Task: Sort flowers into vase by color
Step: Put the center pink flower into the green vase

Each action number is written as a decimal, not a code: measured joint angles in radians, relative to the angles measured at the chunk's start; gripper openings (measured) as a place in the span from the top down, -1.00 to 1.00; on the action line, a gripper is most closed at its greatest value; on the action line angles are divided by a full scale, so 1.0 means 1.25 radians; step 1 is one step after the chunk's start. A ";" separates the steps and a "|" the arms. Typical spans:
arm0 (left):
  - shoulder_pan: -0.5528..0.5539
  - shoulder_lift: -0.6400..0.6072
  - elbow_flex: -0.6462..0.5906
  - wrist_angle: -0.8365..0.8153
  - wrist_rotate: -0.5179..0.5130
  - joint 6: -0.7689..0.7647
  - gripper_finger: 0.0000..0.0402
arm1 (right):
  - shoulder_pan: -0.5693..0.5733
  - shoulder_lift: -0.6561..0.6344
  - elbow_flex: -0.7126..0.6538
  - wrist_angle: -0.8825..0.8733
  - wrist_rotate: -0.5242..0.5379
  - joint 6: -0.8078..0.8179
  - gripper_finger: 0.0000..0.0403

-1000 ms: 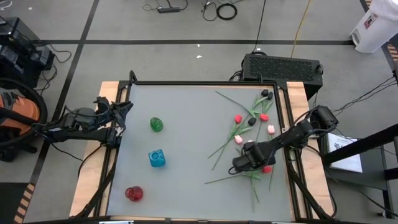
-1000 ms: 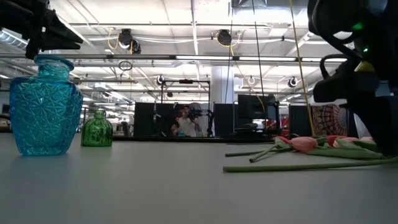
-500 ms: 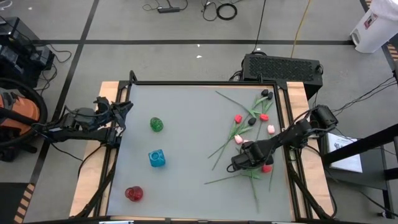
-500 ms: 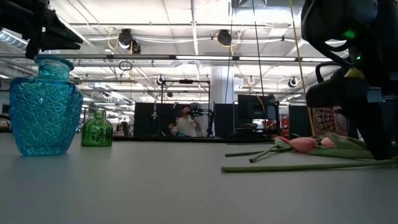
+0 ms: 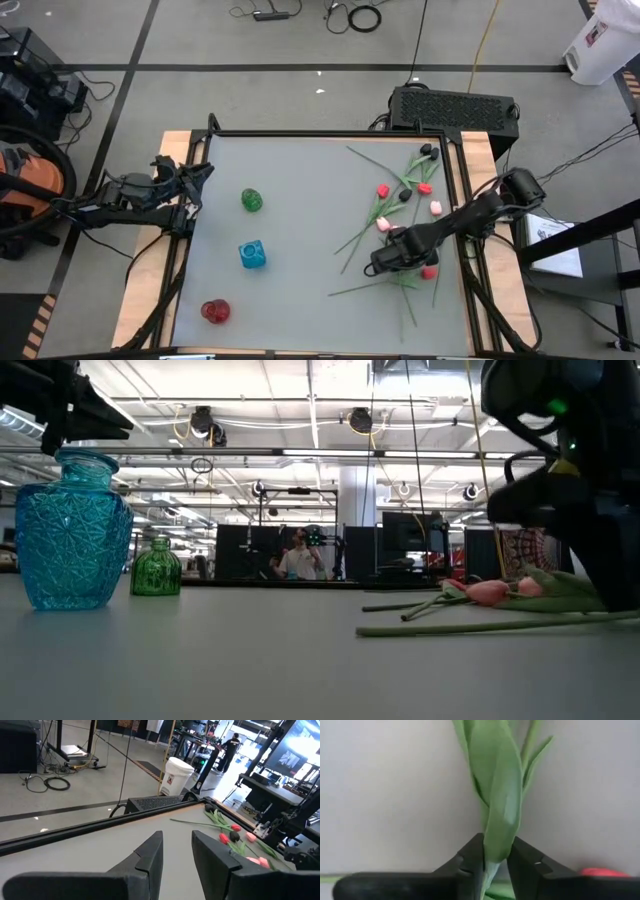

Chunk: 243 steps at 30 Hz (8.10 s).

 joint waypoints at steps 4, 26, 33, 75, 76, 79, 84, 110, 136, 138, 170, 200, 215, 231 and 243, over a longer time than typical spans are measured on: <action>0.000 0.000 0.000 0.000 0.000 0.000 0.46 | 0.000 -0.022 0.003 -0.002 0.023 0.005 0.66; 0.000 0.000 0.000 0.000 0.000 0.000 0.46 | 0.000 -0.034 0.004 0.002 0.039 0.022 0.96; 0.000 0.000 0.000 0.000 0.000 0.000 0.46 | 0.000 -0.039 0.004 -0.004 0.035 0.021 0.94; 0.000 0.000 0.000 0.000 0.000 0.000 0.46 | -0.177 -0.355 0.007 0.639 0.351 -0.810 0.96; 0.000 0.000 0.000 0.000 0.000 0.000 0.46 | -0.187 -0.355 0.007 0.665 0.336 -0.826 0.96; 0.000 0.000 0.000 0.000 0.000 0.000 0.46 | -0.214 -0.356 0.007 0.726 0.287 -0.850 0.96; 0.000 0.000 0.000 0.000 0.000 0.004 0.46 | -0.237 -0.355 0.033 0.715 0.266 -0.870 0.96; 0.001 0.007 0.001 0.043 -0.032 0.006 0.46 | -0.247 -0.305 0.139 0.596 0.265 -0.926 0.96; 0.023 0.560 0.088 0.778 0.285 0.020 0.46 | -0.271 -0.305 0.139 0.600 0.246 -0.999 0.96; 0.037 0.614 0.121 0.785 0.326 0.020 0.46 | -0.271 -0.305 0.139 0.600 0.246 -1.000 0.96; 0.102 1.120 0.505 0.809 0.615 0.018 0.35 | -0.270 -0.306 0.139 0.602 0.243 -1.078 0.96; 0.100 1.144 0.505 0.826 0.612 -0.022 -0.06 | -0.270 -0.306 0.139 0.697 0.205 -1.112 0.96; 0.102 1.144 0.505 0.889 0.625 -0.017 -0.06 | -0.270 -0.306 0.139 0.690 0.177 -1.035 0.96; 0.102 1.144 0.504 0.886 0.629 -0.016 -0.06 | -0.270 -0.269 0.139 0.718 0.162 -0.912 0.96; 0.102 1.144 0.504 0.885 0.629 -0.015 -0.01 | -0.270 -0.267 0.139 0.768 0.160 -0.929 0.96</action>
